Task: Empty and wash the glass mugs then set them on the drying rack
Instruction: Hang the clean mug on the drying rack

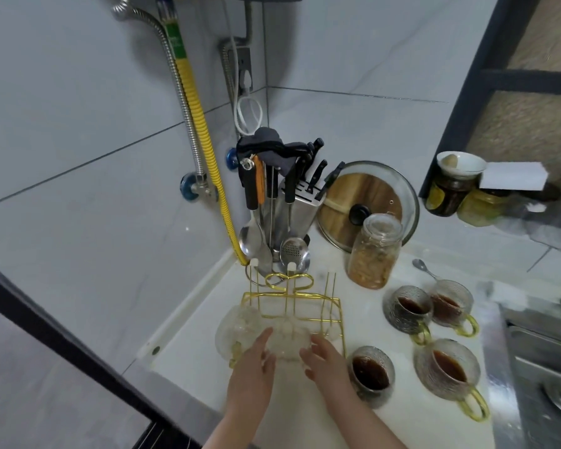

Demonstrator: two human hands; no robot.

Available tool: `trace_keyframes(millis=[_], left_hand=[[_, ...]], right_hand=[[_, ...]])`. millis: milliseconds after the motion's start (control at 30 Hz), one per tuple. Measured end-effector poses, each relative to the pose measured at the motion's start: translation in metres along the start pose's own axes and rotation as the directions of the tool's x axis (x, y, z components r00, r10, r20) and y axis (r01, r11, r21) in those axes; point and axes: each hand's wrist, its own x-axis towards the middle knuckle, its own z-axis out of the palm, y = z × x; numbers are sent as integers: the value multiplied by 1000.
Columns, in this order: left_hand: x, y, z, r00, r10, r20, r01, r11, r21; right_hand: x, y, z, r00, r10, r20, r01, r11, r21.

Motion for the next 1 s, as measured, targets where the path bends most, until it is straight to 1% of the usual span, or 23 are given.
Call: trace_keyframes(millis=[100, 200, 300, 433, 467, 533, 633, 700, 767, 833, 933, 1000], left_hand=[[-3, 1, -8, 1000, 11, -22, -9, 996, 94], [-4, 7, -15, 997, 62, -48, -61, 998, 31], [-5, 17, -16, 984, 168, -55, -170, 985, -26], [-14, 36, -7, 937, 343, -65, -348, 932, -104], [-16, 38, -2, 922, 383, -49, -386, 914, -125], [-21, 41, 9, 903, 427, 37, -417, 895, -157], [-26, 39, 31, 877, 408, 254, -380, 912, -151], [-28, 36, 45, 860, 353, 370, -335, 935, -114], [-25, 36, 56, 846, 303, 439, -288, 952, -102], [-21, 45, 63, 819, 295, 492, -260, 955, -140], [-14, 59, 68, 796, 259, 546, -133, 957, -259], [-6, 59, 76, 777, 232, 585, -57, 952, -302]], right_hand=[[-6, 4, -1, 1000, -11, -13, 11, 998, -54], [-19, -2, -9, 996, -91, 9, 92, 992, -89], [-37, -13, -25, 983, -186, 8, 186, 980, -68], [-58, -19, -59, 954, -284, -100, 278, 958, -76], [-62, -17, -69, 946, -295, -133, 285, 955, -84], [-68, -11, -85, 934, -295, -202, 276, 954, -119], [-68, 8, -102, 910, -273, -313, 223, 957, -186], [-65, 19, -106, 914, -230, -334, 154, 959, -237], [-61, 27, -107, 935, -186, -301, 88, 947, -310], [-58, 24, -107, 959, -143, -244, 56, 942, -332], [-55, 13, -102, 982, -116, -151, 78, 967, -241], [-45, 20, -102, 981, -131, -141, 103, 976, -194]])
